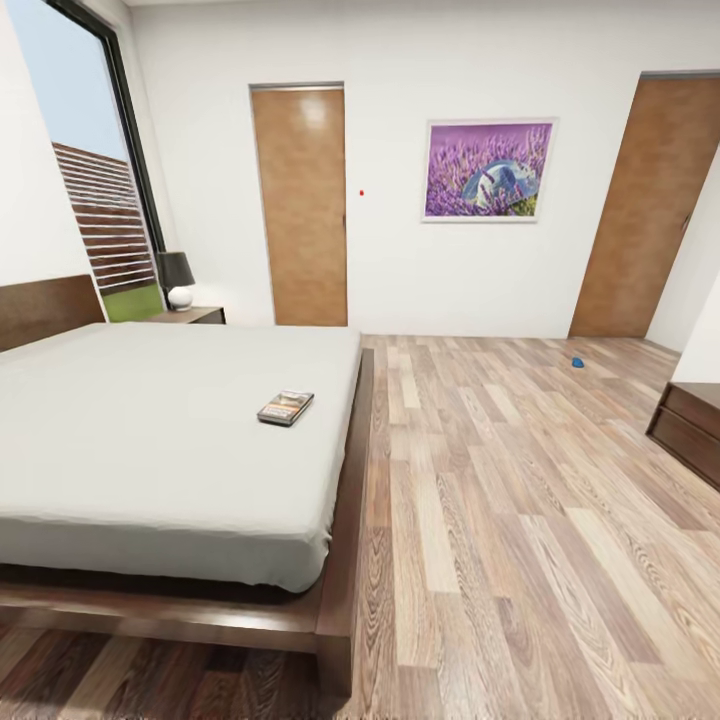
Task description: In the bedroom, move the book from the bed onto either nightstand, and place the two sandals side by side next to the bed.
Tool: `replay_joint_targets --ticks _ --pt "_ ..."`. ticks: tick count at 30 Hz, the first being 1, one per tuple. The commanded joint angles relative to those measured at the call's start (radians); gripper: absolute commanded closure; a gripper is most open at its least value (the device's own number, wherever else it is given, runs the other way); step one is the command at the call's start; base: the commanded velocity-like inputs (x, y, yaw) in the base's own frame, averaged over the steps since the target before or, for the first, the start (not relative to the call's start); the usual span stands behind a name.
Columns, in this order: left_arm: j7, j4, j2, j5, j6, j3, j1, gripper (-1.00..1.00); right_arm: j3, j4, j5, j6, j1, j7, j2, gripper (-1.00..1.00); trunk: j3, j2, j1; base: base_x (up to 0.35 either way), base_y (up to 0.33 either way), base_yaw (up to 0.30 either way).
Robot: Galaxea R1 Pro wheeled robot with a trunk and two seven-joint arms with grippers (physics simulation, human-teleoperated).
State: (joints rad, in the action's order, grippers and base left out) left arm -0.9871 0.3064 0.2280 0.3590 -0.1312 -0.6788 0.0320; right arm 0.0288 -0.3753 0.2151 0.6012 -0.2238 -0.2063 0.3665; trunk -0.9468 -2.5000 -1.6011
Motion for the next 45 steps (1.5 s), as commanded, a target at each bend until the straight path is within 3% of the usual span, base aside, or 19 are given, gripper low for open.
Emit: replay_joint_targets --ticks 1,30,45 --pt "-0.003 0.002 -0.001 0.006 -0.011 -0.001 0.000 -1.00 0.003 -0.001 0.002 0.005 0.000 -0.002 0.000 -1.00 -0.005 -0.001 0.000 0.000 0.000 0.000" --pt "-0.002 0.001 -0.004 0.005 -0.010 0.001 0.000 -1.00 0.005 -0.002 0.006 -0.020 0.000 -0.002 -0.001 -1.00 -0.117 -0.007 -0.013 0.000 0.000 0.000" --pt "-0.003 0.002 -0.004 0.005 -0.010 0.001 0.000 -1.00 0.006 -0.002 0.008 -0.083 0.000 -0.003 -0.001 -1.00 -0.175 -0.011 -0.020 0.000 0.000 0.000"
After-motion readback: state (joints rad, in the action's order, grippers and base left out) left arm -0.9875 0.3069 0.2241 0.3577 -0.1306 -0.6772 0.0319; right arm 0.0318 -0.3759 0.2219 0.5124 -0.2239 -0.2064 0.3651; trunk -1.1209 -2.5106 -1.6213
